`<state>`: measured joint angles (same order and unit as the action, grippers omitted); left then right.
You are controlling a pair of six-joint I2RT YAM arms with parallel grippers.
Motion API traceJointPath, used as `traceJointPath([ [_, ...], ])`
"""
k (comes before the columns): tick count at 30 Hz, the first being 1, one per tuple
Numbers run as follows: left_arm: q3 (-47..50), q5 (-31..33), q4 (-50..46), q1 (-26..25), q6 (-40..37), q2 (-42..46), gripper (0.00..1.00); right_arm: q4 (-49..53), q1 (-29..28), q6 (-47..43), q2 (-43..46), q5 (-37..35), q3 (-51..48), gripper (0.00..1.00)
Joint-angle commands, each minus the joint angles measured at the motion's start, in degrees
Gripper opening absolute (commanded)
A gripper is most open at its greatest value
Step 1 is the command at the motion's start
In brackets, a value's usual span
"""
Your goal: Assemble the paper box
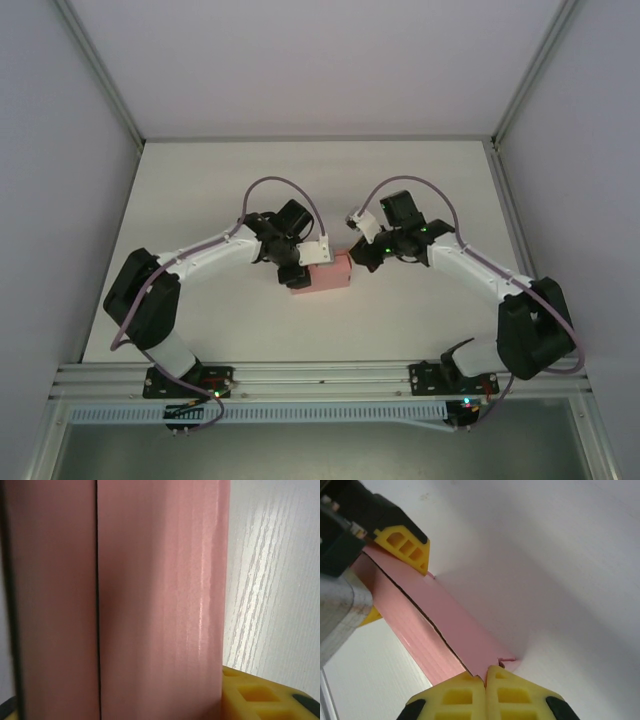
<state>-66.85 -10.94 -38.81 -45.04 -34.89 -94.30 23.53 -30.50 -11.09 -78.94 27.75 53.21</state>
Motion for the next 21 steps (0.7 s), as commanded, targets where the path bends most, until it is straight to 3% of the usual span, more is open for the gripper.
traceJointPath([
  [1, -0.7, 1.3, -1.1, 0.1, 0.7, -2.3, 0.47, -0.7, -4.0, 11.8, 2.3, -2.5, 1.0, 0.03],
  [6, -1.5, 2.1, -1.1, 0.1, 1.6, -3.2, 0.47, -7.8, -5.2, 29.8, 2.9, -5.3, -1.6, 0.03],
  [9, -1.3, 2.1, -0.6, 0.1, 1.8, -3.1, 0.47, -9.4, -6.8, 33.8, 3.4, -9.0, -2.7, 0.03],
  [12, -1.1, 2.1, 0.1, 0.1, 2.2, -2.9, 0.47, -12.3, -7.2, 34.4, 3.9, -12.0, -6.0, 0.02],
  [16, -1.0, 2.1, 0.6, 0.1, 2.4, -2.9, 0.48, -21.2, -8.1, 26.3, 6.5, -14.7, -14.7, 0.00],
  [21, -1.1, 2.3, 1.7, 0.1, 3.2, -2.7, 0.49, -27.1, -9.1, 23.5, 9.4, -17.3, -20.9, 0.00],
])
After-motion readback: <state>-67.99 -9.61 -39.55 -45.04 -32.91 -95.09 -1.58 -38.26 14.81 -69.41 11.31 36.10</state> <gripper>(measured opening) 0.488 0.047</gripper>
